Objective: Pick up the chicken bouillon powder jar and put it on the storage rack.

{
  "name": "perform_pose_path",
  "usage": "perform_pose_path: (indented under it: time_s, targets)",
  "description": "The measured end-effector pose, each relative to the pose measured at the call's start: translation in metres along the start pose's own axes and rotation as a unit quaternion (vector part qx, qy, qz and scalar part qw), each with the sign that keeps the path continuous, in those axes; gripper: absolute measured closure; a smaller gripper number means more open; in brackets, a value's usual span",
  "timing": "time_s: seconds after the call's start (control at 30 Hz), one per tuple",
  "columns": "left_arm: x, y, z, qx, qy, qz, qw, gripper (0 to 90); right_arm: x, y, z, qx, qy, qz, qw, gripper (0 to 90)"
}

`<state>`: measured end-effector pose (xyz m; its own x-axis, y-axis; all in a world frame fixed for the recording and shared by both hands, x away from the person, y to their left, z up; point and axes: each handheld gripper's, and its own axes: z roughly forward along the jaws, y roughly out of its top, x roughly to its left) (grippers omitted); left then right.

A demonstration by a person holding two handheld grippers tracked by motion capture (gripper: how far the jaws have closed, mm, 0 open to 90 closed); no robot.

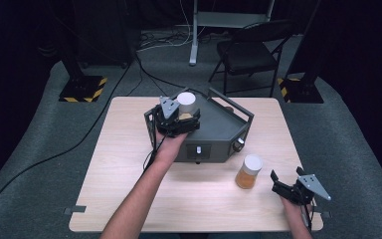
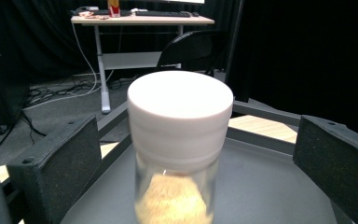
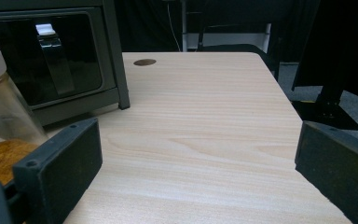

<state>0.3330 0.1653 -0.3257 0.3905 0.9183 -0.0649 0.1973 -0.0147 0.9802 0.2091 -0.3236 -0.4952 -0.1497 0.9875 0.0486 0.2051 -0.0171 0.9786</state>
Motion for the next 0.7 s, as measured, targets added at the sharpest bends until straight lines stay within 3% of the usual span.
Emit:
perform_pose_path:
  time_s: [0.13, 0.23, 0.33, 0.7]
  targets:
    - [0.007, -0.007, -0.01, -0.003, -0.004, -0.006, 1.0, 0.7, 0.0, 0.0, 0.0, 0.0, -0.001, 0.0, 1.0, 0.0]
    - [0.01, -0.014, -0.016, -0.002, -0.011, 0.01, 0.9999, 0.7, 0.0, 0.0, 0.0, 0.0, -0.001, 0.0, 1.0, 0.0]
    - [0.014, -0.023, -0.022, -0.004, -0.019, 0.003, 0.9998, 0.9, 0.001, 0.0, 0.0, 0.001, -0.002, 0.0, 1.0, 0.0]
    - [0.016, -0.046, -0.042, -0.013, -0.029, 0.027, 0.9991, 1.4, 0.0, 0.0, 0.0, 0.001, -0.003, 0.004, 1.0, 0.0]
